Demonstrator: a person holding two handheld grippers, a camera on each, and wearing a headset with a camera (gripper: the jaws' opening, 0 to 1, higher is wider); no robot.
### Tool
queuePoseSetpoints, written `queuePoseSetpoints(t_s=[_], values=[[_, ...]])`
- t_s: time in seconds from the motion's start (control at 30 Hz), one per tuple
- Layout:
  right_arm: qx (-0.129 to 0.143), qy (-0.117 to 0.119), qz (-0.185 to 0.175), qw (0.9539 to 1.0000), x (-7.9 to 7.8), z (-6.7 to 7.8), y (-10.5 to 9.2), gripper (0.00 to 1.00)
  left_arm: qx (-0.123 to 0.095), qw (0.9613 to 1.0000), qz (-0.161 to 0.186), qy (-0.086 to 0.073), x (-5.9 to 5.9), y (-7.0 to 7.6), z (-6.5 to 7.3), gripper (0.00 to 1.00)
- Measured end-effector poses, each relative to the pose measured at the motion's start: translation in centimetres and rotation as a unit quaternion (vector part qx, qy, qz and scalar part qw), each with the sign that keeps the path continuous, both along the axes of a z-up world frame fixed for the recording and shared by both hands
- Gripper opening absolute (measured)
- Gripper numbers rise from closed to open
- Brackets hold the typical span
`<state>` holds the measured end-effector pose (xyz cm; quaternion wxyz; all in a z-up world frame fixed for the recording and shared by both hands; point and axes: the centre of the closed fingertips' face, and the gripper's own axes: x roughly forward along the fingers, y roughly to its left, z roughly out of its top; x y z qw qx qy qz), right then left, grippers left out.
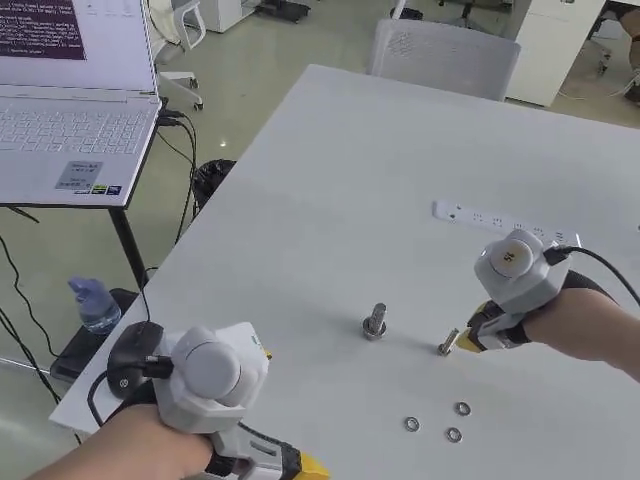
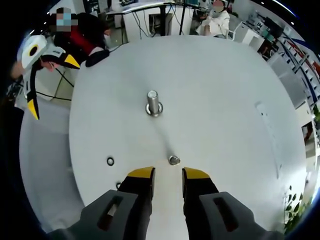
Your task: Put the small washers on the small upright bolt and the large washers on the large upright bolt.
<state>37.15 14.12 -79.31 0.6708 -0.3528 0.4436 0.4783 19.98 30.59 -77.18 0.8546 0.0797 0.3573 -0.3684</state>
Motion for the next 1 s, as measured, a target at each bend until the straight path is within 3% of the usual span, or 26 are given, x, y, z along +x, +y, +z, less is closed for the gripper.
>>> queuePoseSetpoints(t_s=[0.13, 0.2, 0.4, 0.5, 1.0], values=[[-0.005, 0.002, 0.005, 1.0, -0.6, 0.0, -0.1, 0.23, 0.003, 1.0, -0.003, 0.007, -0.3, -0.1, -0.4, 0.94], [-0.005, 0.002, 0.006, 1.0, -0.6, 0.0, -0.2, 0.23, 0.001, 1.0, -0.003, 0.001, -0.3, -0.1, -0.2, 0.94], [-0.003, 0.009, 0.0, 0.9999, -0.9, -0.3, -0.7, 0.23, 0.002, 1.0, -0.006, 0.003, -0.4, -0.2, -0.3, 0.93], [-0.001, 0.011, -0.002, 0.9999, -1.5, -0.4, -0.9, 0.23, 0.004, 1.0, -0.003, -0.007, -0.1, 0.0, 0.1, 0.9], [-0.003, 0.029, -0.02, 0.9994, -4.0, -2.0, -2.8, 0.24, 0.005, 0.9999, -0.009, -0.002, -0.4, -0.5, 0.3, 0.88]])
